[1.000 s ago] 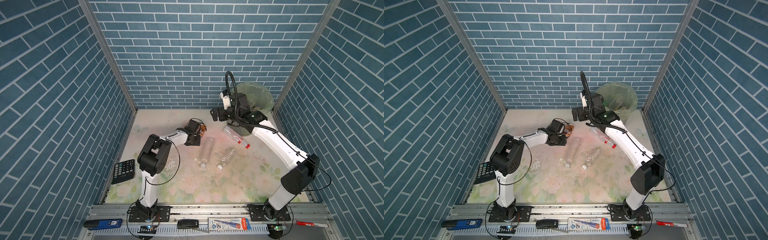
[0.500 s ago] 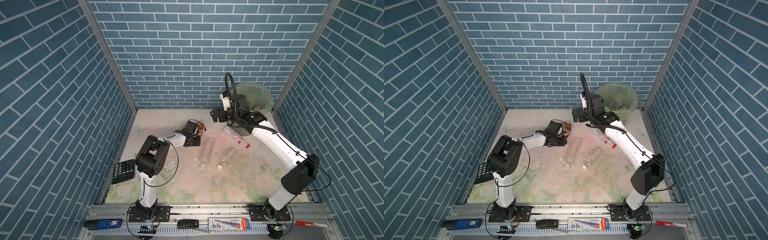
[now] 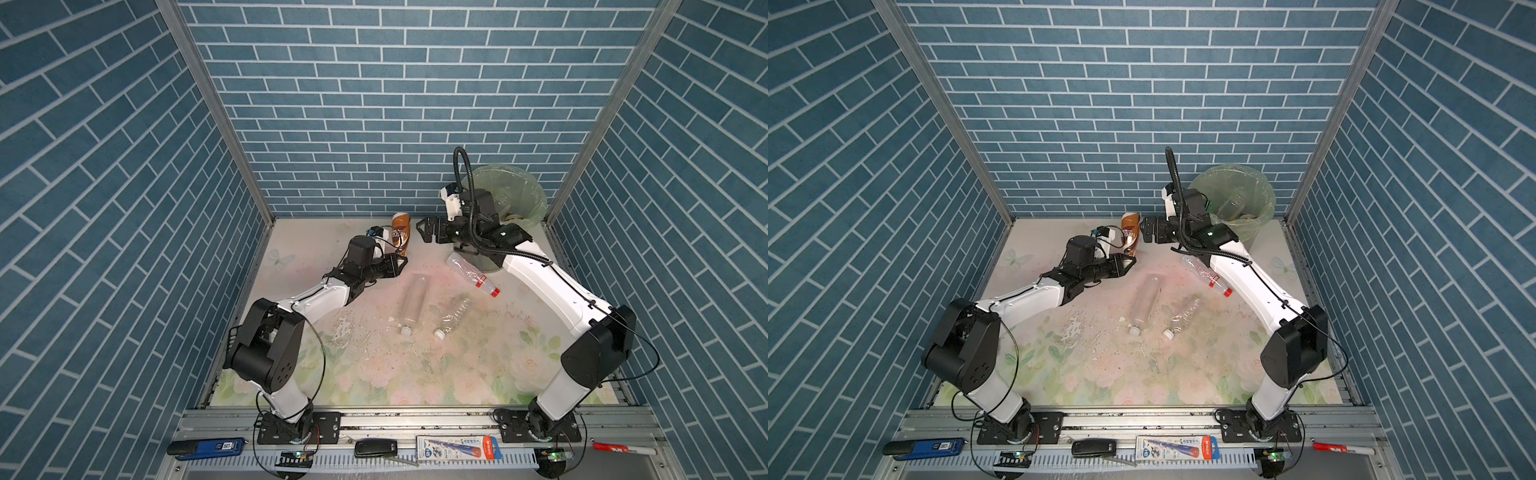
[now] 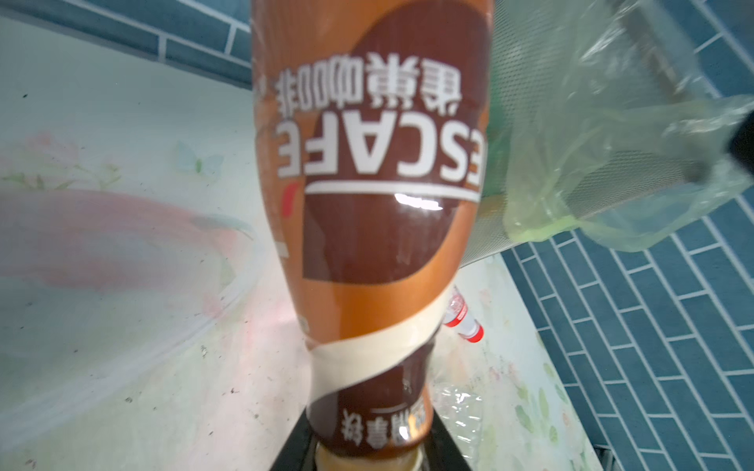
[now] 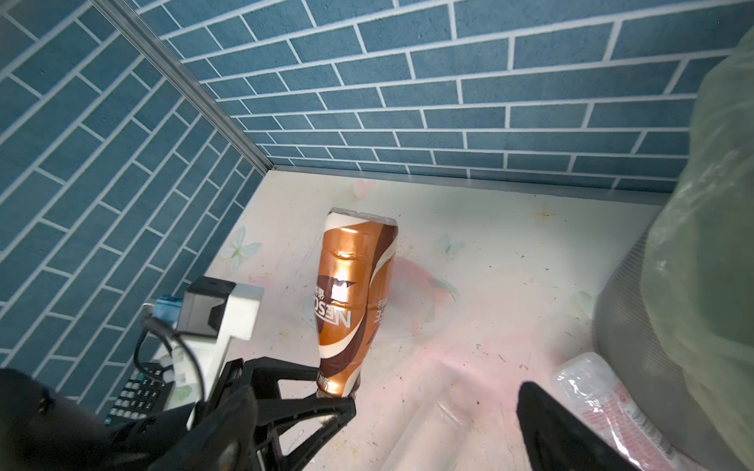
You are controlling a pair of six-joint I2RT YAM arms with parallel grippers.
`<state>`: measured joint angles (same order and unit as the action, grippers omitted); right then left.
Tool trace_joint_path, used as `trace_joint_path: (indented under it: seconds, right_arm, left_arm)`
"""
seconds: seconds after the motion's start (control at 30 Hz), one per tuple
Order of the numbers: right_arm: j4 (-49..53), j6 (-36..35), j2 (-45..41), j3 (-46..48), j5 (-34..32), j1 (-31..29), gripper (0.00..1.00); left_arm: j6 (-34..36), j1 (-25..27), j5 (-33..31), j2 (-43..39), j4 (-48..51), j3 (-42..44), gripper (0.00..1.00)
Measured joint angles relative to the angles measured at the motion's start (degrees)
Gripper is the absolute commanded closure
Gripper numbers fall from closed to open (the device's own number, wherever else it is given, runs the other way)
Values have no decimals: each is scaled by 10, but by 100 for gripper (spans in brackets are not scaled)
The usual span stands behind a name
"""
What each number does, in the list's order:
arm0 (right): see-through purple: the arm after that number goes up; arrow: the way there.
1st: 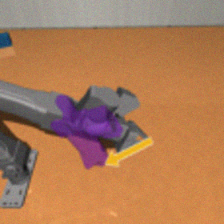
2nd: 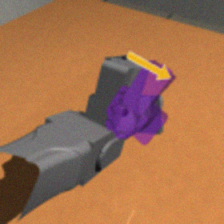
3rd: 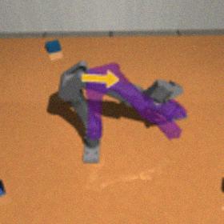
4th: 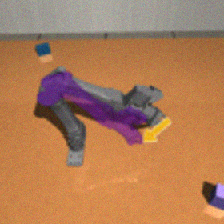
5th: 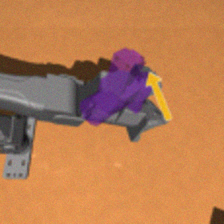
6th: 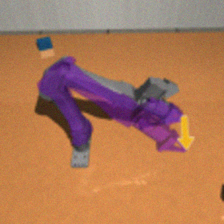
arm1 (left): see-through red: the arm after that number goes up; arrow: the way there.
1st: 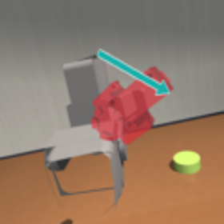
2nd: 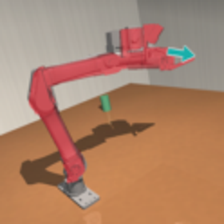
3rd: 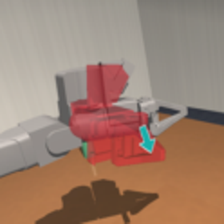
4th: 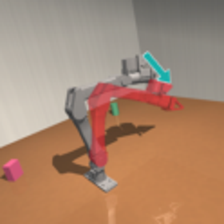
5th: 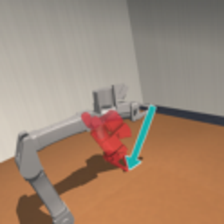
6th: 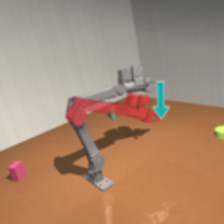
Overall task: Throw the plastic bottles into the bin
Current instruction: 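Lift the Nescafe bottle upright with the left gripper toward the right gripper, then close the right gripper on the Nescafe bottle's base while the left holds it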
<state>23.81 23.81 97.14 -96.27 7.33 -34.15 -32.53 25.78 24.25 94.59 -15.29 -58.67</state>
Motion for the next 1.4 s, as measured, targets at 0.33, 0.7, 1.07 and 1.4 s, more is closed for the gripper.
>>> trace_joint_path:
  seconds: [0.33, 0.7, 1.07, 1.4]
  right_arm:
    - [-36, 73, 73, -21, 82, 3, 8]
    - [-68, 125, 140, -73, 132, 1, 32]
    - [-102, 153, 179, -94, 163, -5, 52]
    - [-105, 153, 181, -94, 165, -6, 68]
  left_arm:
    - [-33, 0, 28, -21, -52, 36, 66]
    - [-55, 0, 39, -50, -78, 65, 66]
    - [-65, -3, 39, -57, -72, 72, 63]
    - [-63, -2, 40, -69, -70, 74, 46]
